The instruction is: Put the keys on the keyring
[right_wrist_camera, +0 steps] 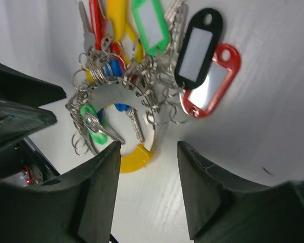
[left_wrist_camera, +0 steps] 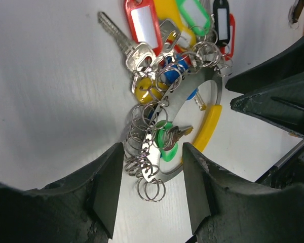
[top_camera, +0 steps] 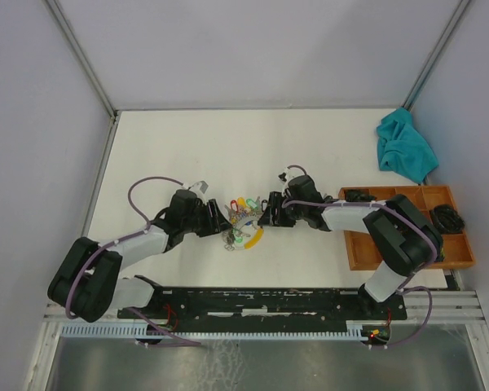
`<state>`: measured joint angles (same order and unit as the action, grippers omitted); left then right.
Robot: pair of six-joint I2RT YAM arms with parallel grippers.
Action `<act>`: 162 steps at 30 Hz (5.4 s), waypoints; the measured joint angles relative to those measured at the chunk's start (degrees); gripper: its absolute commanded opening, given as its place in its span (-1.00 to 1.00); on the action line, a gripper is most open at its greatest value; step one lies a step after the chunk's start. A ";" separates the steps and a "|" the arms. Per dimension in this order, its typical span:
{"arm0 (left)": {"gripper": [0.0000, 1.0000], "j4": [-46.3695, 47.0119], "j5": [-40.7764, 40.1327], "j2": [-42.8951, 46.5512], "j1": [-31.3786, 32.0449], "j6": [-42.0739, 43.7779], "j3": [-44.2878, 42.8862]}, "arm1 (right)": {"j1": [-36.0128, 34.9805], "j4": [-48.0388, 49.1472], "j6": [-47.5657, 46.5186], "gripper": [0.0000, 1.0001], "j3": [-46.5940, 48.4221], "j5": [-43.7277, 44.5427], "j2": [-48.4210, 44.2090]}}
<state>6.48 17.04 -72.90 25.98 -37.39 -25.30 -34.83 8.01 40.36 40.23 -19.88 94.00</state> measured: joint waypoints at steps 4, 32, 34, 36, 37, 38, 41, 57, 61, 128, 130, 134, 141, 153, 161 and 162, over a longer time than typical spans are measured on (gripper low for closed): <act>0.09 1.90 1.07 -2.21 0.00 -1.05 1.84 | -0.90 6.21 2.73 0.03 1.09 -0.72 3.80; 0.04 28.85 5.68 -8.98 3.74 -12.39 8.57 | -1.86 4.00 0.57 -0.99 5.84 -8.52 -3.69; 0.09 28.79 5.55 -8.22 3.78 -12.46 8.87 | -1.88 0.35 -2.10 -0.99 7.02 -8.37 -4.31; 0.16 27.47 5.25 -6.36 3.78 -12.37 8.92 | -1.92 -3.76 -4.96 -0.99 8.57 -8.09 -4.92; 0.19 26.45 4.57 -4.98 3.78 -12.20 8.92 | -1.95 -6.43 -6.78 -0.99 9.64 -7.78 -5.29; 0.22 25.24 3.93 -3.30 3.78 -11.78 8.92 | -2.14 -9.01 -8.44 -0.99 10.80 -7.23 -5.60; 0.28 21.57 1.88 2.12 3.76 -9.77 8.85 | -2.97 -16.96 -13.62 -0.99 14.99 -5.14 -6.47; 0.36 19.45 1.27 11.45 3.78 -0.98 8.59 | -11.56 -40.72 -32.81 -0.99 28.04 4.72 -6.95; 0.36 21.97 4.26 11.41 3.78 0.28 8.28 | -11.58 -45.11 -36.74 -0.99 29.81 5.29 -6.95; -0.95 51.87 20.63 4.61 6.67 17.97 13.25 | -4.74 -46.31 -47.34 0.01 30.51 -4.48 -20.74; -0.95 51.63 16.94 7.10 6.67 17.90 14.45 | -1.49 -42.45 -44.33 0.02 25.99 -4.94 -24.74; -0.95 51.39 10.75 11.76 6.67 17.16 16.24 | 0.66 -33.97 -38.18 0.02 16.39 -5.38 -29.92; -0.95 51.10 2.69 17.79 6.67 13.64 18.10 | 1.42 -18.97 -27.21 0.14 2.89 -3.67 -30.69; -0.95 53.48 -2.03 20.37 6.67 9.46 20.65 | 2.82 5.68 -14.73 0.17 -3.48 -8.92 -24.46; -0.94 56.46 -1.97 20.37 6.67 7.41 20.81 | 2.82 12.59 -11.65 -0.39 -3.50 -14.29 -20.48; -0.91 56.63 -1.97 20.35 6.67 7.30 20.81 | 2.80 13.16 -11.61 -0.54 -3.50 -15.06 -20.26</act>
<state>63.11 15.07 -52.56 32.64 -30.09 -4.49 -32.03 21.17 28.75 36.73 -34.94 73.73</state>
